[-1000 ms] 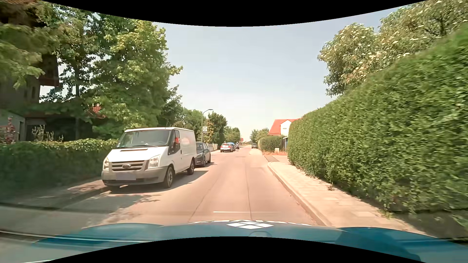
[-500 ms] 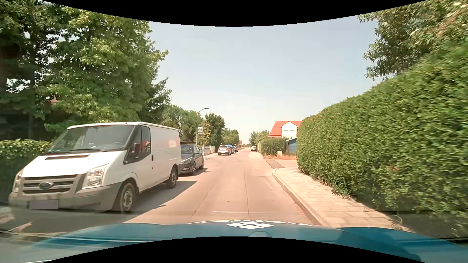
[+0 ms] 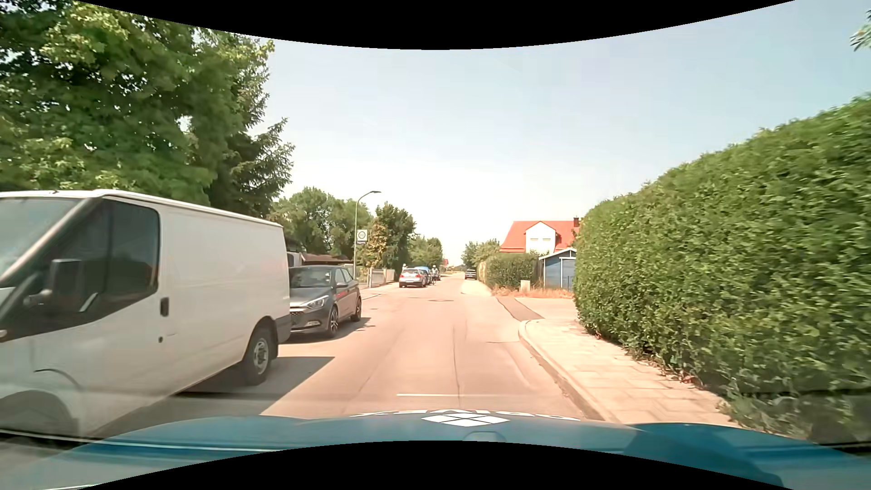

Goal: Follow the waypoints while adhering to traffic rules and regulations

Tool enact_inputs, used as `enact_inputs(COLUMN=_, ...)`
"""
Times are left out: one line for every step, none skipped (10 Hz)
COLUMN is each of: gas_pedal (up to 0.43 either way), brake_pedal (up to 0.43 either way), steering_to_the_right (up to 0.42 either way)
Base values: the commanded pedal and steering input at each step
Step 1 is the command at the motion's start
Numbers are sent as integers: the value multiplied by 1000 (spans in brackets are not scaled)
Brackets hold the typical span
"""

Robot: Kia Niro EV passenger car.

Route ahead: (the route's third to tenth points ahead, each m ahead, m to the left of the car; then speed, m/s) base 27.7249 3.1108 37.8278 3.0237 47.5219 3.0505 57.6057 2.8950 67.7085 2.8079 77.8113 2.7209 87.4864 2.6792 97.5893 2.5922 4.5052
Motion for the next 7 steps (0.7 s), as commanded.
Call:
enact_inputs(gas_pedal=39, brake_pedal=0, steering_to_the_right=7)
enact_inputs(gas_pedal=39, brake_pedal=0, steering_to_the_right=4)
enact_inputs(gas_pedal=39, brake_pedal=0, steering_to_the_right=2)
enact_inputs(gas_pedal=47, brake_pedal=0, steering_to_the_right=2)
enact_inputs(gas_pedal=59, brake_pedal=0, steering_to_the_right=2)
enact_inputs(gas_pedal=59, brake_pedal=0, steering_to_the_right=2)
enact_inputs(gas_pedal=59, brake_pedal=0, steering_to_the_right=2)
